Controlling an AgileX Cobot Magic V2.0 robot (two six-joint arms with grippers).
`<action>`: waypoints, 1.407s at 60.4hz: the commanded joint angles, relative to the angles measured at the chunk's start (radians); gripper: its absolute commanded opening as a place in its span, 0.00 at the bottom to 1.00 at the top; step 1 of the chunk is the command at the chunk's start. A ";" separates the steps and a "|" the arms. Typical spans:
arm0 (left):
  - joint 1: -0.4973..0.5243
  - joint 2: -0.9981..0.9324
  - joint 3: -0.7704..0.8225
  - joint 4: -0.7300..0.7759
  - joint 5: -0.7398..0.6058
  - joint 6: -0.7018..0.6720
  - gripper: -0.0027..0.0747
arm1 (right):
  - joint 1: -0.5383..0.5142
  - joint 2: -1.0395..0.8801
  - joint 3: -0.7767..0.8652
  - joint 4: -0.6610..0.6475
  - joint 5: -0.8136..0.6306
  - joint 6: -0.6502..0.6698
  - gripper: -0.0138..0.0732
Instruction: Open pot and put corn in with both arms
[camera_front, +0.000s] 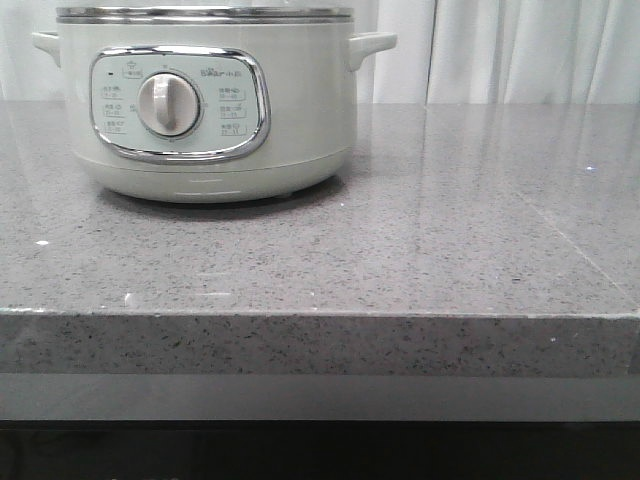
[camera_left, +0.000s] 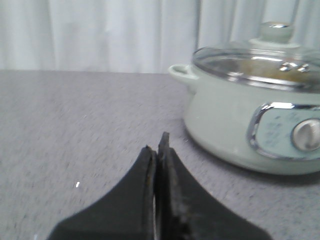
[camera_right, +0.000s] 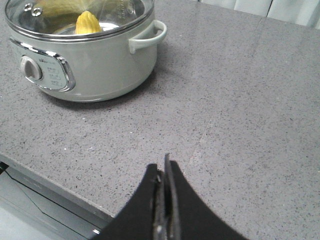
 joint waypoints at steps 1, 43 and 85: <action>0.036 -0.058 0.064 -0.034 -0.120 -0.001 0.01 | -0.006 0.002 -0.025 0.000 -0.071 0.001 0.08; 0.049 -0.150 0.219 -0.034 -0.256 -0.001 0.01 | -0.006 0.002 -0.025 0.000 -0.072 0.001 0.08; 0.049 -0.149 0.219 -0.034 -0.256 -0.001 0.01 | -0.146 -0.109 0.077 0.000 -0.149 0.001 0.08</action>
